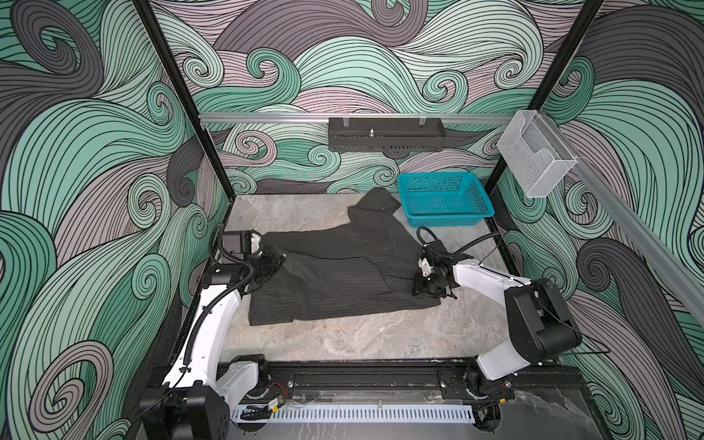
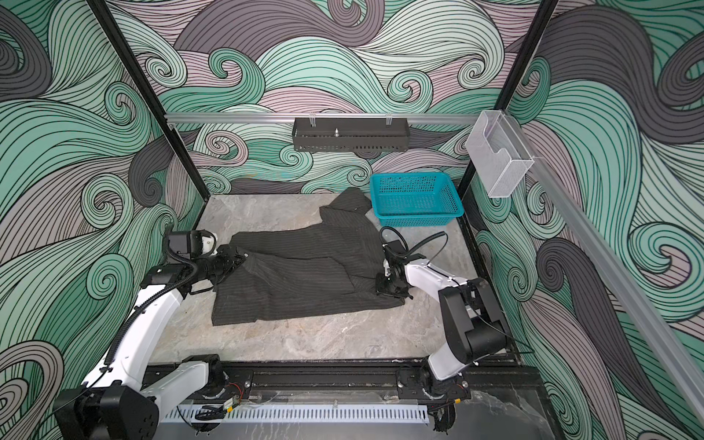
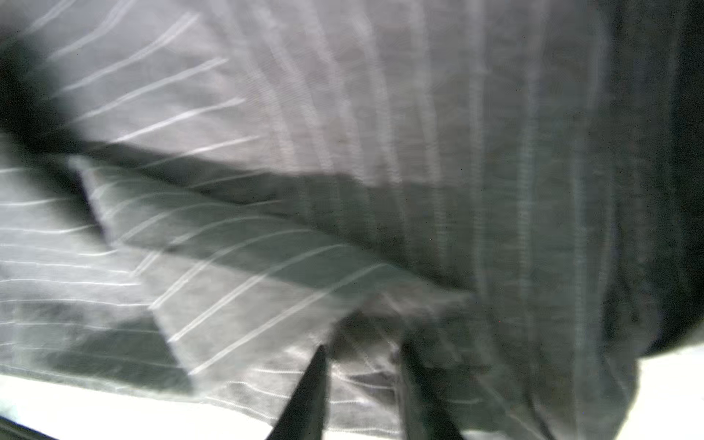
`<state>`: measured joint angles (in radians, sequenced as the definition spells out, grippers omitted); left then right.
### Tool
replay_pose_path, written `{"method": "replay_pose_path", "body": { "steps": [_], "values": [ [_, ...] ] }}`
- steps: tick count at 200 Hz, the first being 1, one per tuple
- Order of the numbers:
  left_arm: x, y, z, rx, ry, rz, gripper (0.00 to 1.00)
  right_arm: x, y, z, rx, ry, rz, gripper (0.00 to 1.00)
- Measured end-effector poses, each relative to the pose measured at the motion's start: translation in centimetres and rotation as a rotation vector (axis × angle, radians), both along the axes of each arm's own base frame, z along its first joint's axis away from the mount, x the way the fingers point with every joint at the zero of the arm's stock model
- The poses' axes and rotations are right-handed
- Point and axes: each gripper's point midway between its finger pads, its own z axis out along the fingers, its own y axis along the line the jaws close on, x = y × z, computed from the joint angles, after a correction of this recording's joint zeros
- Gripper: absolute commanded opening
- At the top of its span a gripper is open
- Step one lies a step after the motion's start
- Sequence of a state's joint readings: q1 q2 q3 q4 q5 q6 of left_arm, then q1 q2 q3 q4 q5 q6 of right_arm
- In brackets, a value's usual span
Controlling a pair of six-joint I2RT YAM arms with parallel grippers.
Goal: Fold and stack the long sleeve shirts
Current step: 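Press the folded shirt flat with both grippers and pull the right gripper back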
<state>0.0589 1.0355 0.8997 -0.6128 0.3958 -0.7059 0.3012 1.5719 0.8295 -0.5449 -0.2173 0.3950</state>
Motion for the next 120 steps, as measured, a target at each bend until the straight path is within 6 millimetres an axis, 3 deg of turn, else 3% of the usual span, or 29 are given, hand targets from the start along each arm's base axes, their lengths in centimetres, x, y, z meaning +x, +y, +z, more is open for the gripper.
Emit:
{"method": "replay_pose_path", "body": {
  "steps": [34,56,120],
  "values": [
    [-0.2,0.6,0.7,0.02,-0.011,0.019,0.0,0.4,-0.7,-0.7,0.003,0.012,-0.036,0.16],
    [-0.9,1.6,-0.1,0.052,0.033,0.061,0.0,0.7,-1.1,-0.7,0.007,0.014,-0.061,0.14],
    [-7.0,6.2,-7.9,0.188,0.305,0.283,0.0,1.3,-3.1,-0.8,0.015,0.045,-0.214,0.13]
  ]
}}
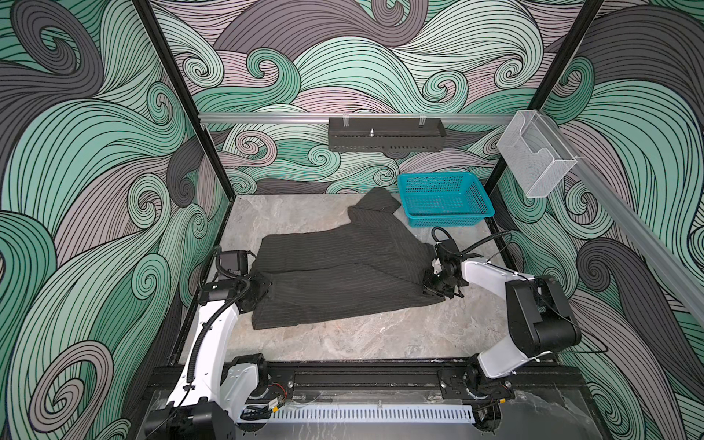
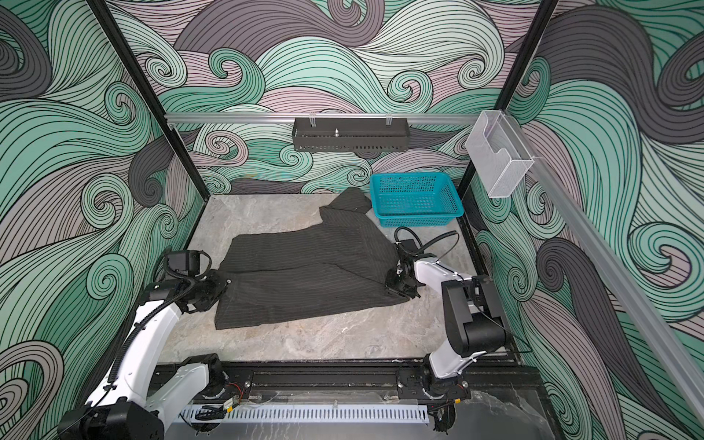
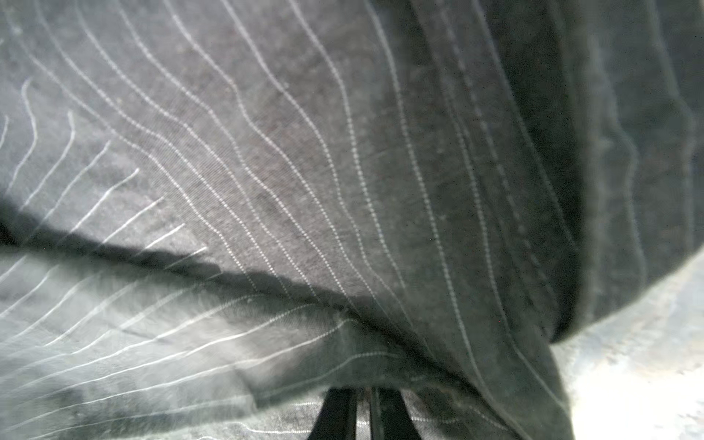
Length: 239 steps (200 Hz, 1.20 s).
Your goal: Fold and stack the long sleeve shirts
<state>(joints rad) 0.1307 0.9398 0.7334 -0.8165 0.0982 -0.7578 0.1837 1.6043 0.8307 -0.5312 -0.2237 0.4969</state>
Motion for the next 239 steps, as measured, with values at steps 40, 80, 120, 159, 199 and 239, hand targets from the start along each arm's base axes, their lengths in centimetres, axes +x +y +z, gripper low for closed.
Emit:
{"method": "replay_pose_path", "body": {
  "steps": [40,80,120,159,199,239],
  "values": [
    [-2.1,0.5,-3.3,0.0,0.159,0.065,0.0,-0.2,-0.1,0.0,0.005,0.009,-0.036,0.13],
    [-3.5,0.9,-4.6,0.006,0.223,0.111,0.0,-0.5,-0.3,0.0,-0.001,0.014,-0.051,0.13],
    [-4.2,1.4,-4.9,0.036,0.202,0.136,0.29,-1.1,-0.8,0.1,-0.008,0.019,-0.069,0.19],
    [-2.8,1.1,-3.1,0.022,0.167,0.1,0.54,-2.5,-0.9,1.6,-0.027,0.026,-0.014,0.51],
    [1.5,0.4,3.5,0.02,-0.046,0.007,0.55,-1.9,1.6,8.6,-0.035,-0.148,0.115,0.59],
    [3.7,-4.2,0.8,-0.05,0.042,-0.181,0.49,1.1,4.5,9.9,-0.025,-0.164,0.174,0.5]
  ]
}}
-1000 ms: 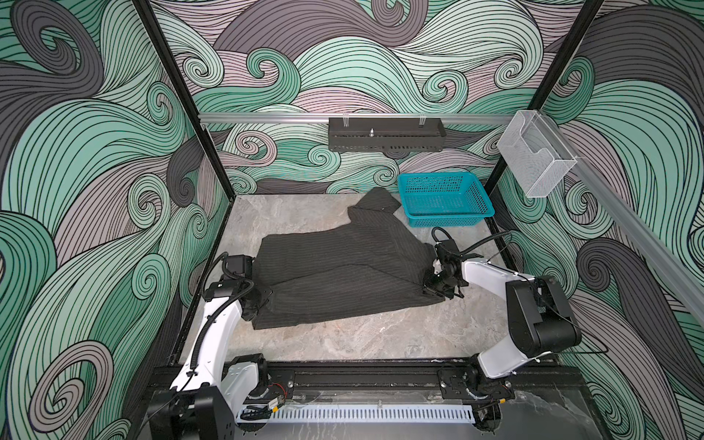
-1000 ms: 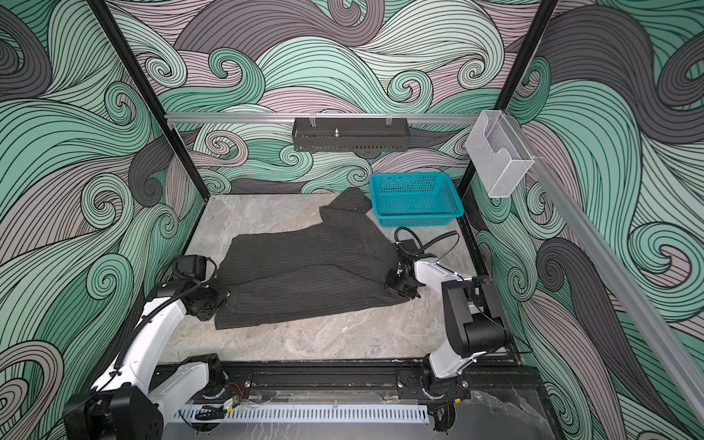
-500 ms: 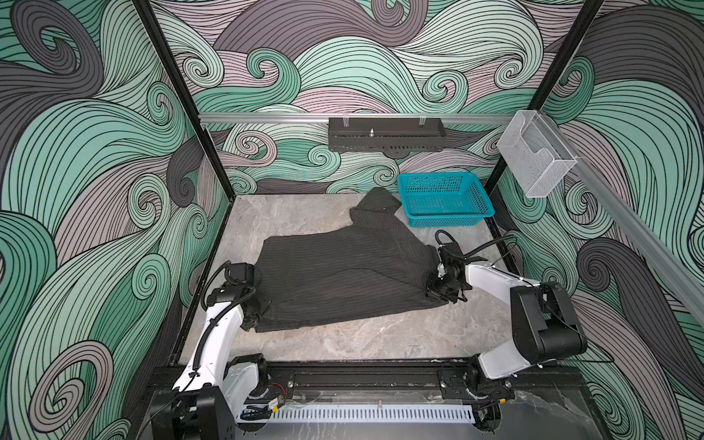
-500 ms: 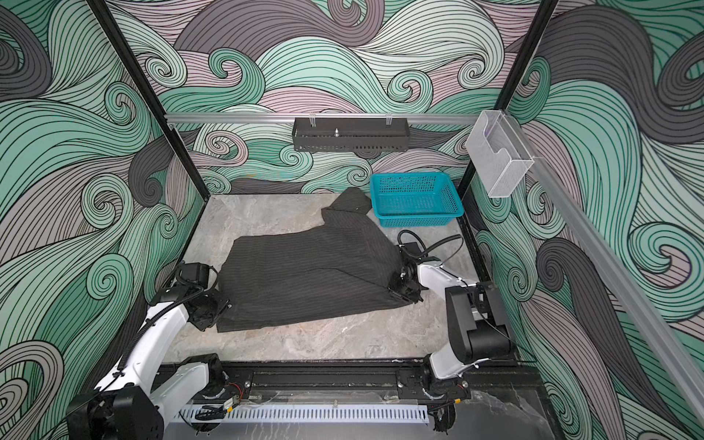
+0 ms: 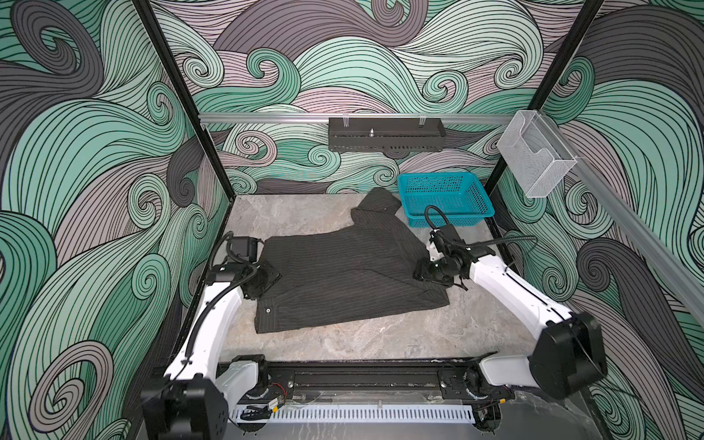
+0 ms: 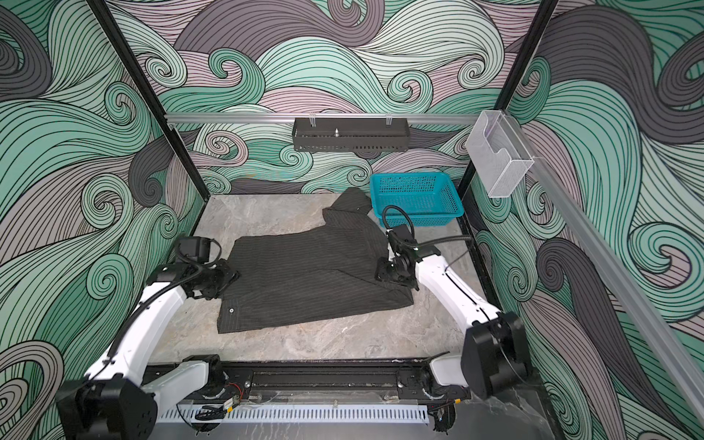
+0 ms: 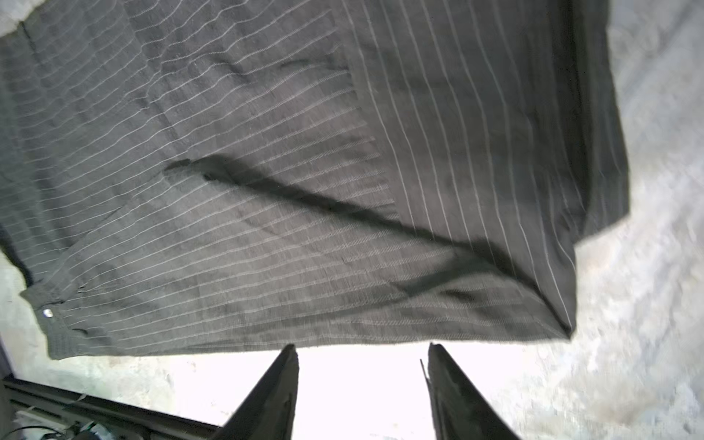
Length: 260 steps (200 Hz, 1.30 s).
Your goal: Fold and stack the long sleeve shirts
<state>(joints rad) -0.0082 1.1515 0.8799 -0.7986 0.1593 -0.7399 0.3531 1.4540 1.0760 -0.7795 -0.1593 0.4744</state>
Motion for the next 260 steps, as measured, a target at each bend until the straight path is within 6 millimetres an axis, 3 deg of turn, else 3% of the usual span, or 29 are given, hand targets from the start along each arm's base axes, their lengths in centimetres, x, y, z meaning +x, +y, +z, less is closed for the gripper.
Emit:
{"method": "replay_pose_path", "body": {
  "steps": [26,58,72,97,138,161,187,207,229,260],
  "values": [
    [0.4,-2.1,-4.9,-0.036,0.136,-0.062,0.5,2.3,1.3,-4.3,-0.023,0.081,0.009,0.45],
    [-0.8,-2.2,-8.0,-0.039,0.233,-0.057,0.51,1.5,1.2,-9.6,-0.043,0.201,-0.019,0.39],
    [-1.1,-2.0,-8.8,-0.029,0.263,-0.053,0.51,1.7,1.4,-9.3,-0.012,0.162,-0.041,0.36],
    [-2.9,-1.7,-11.0,-0.019,0.347,-0.043,0.51,-0.4,1.0,-9.6,0.022,0.144,-0.075,0.36],
    [-3.7,-1.7,-10.9,-0.029,0.319,-0.026,0.51,-4.4,0.3,-9.7,0.071,0.115,-0.101,0.36],
    [-5.3,-1.6,-10.7,-0.031,0.315,-0.021,0.5,-7.1,0.1,-9.6,0.074,0.121,-0.095,0.37],
    [-7.4,-1.5,-9.9,-0.034,0.331,-0.008,0.5,-10.0,-1.3,-8.9,0.024,0.167,-0.094,0.4],
    [-7.4,-1.3,-8.6,-0.026,0.313,-0.003,0.53,-9.9,-2.0,-6.9,-0.004,0.142,-0.097,0.44],
    [-5.3,-1.1,-6.0,-0.009,0.254,0.0,0.56,-6.9,-1.5,-2.8,-0.01,0.026,-0.073,0.46],
    [0.9,-0.2,-0.6,0.045,0.034,-0.006,0.59,-1.0,-0.9,2.3,-0.054,-0.169,-0.014,0.49]
  ]
}}
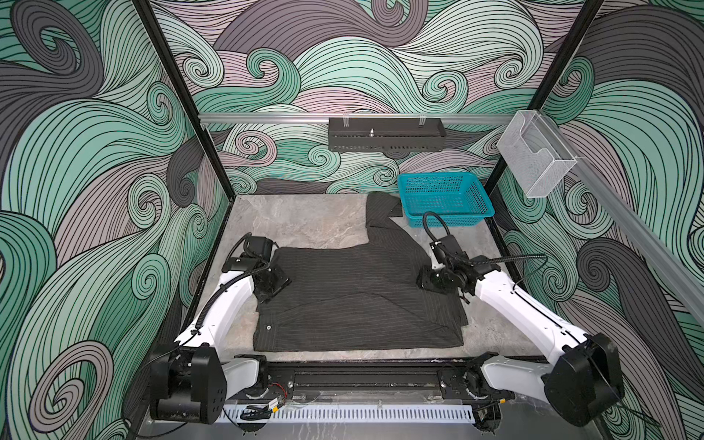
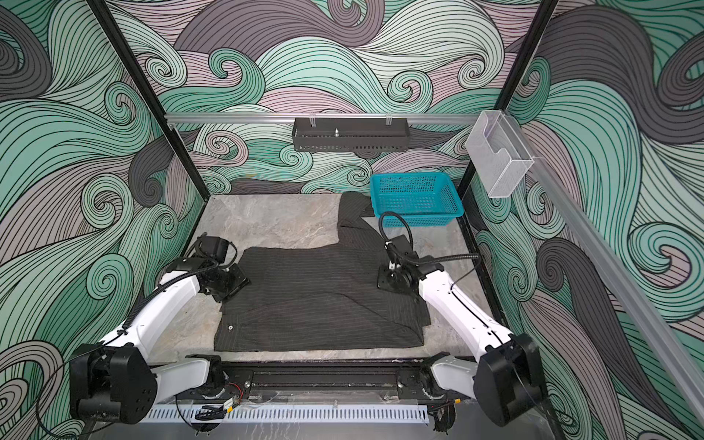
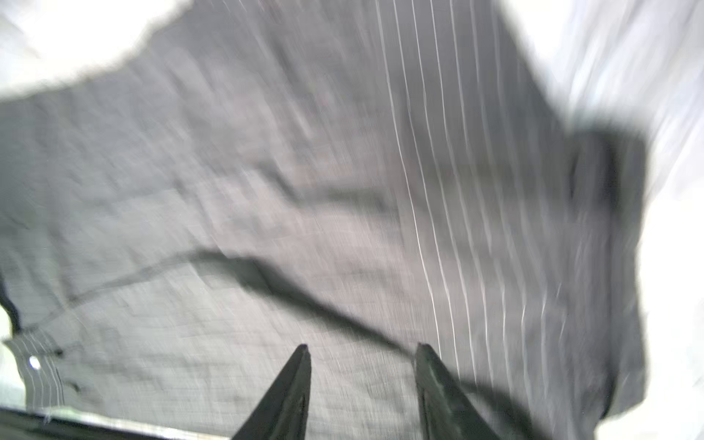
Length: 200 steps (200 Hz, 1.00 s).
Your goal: Fold and stack the long sleeve shirts
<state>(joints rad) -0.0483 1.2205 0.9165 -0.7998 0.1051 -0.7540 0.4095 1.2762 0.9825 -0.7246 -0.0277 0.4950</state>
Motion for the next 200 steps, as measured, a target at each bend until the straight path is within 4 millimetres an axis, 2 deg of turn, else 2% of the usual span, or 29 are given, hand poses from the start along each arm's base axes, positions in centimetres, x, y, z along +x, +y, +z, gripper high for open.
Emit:
{"method": "replay_pose_path", "body": {
  "steps": [16,29,59,77,99,134,166,186,200],
  "values": [
    [3.2,0.9,1.6,0.021,-0.066,0.006,0.59,3.7,-0.1,1.5,-0.032,-0.078,0.01,0.5],
    [6.3,1.9,1.6,0.035,-0.071,0.009,0.59,6.9,-0.5,1.9,-0.053,-0.11,-0.002,0.51],
    [13.3,4.0,-1.2,0.06,0.013,-0.005,0.58,13.0,-1.4,0.9,-0.08,-0.118,-0.036,0.54],
    [16.1,4.9,-3.4,0.085,0.049,-0.02,0.58,15.3,-1.7,-0.3,-0.084,-0.105,-0.049,0.55],
    [17.7,5.6,-5.2,0.115,0.092,-0.044,0.57,16.9,-1.6,-1.4,-0.083,-0.089,-0.055,0.57],
    [20.4,5.9,-7.1,0.139,0.134,-0.095,0.53,18.6,-1.1,-1.6,-0.061,-0.097,-0.055,0.58],
    [19.2,5.8,-9.7,0.142,0.23,-0.123,0.51,19.4,-1.2,-2.0,-0.05,-0.096,-0.063,0.58],
    [18.7,5.9,-9.9,0.146,0.252,-0.128,0.5,19.4,-1.3,-2.6,-0.049,-0.083,-0.066,0.58],
    [18.5,5.6,-9.9,0.145,0.258,-0.135,0.45,19.5,-1.3,-2.9,-0.049,-0.076,-0.067,0.58]
  ]
}}
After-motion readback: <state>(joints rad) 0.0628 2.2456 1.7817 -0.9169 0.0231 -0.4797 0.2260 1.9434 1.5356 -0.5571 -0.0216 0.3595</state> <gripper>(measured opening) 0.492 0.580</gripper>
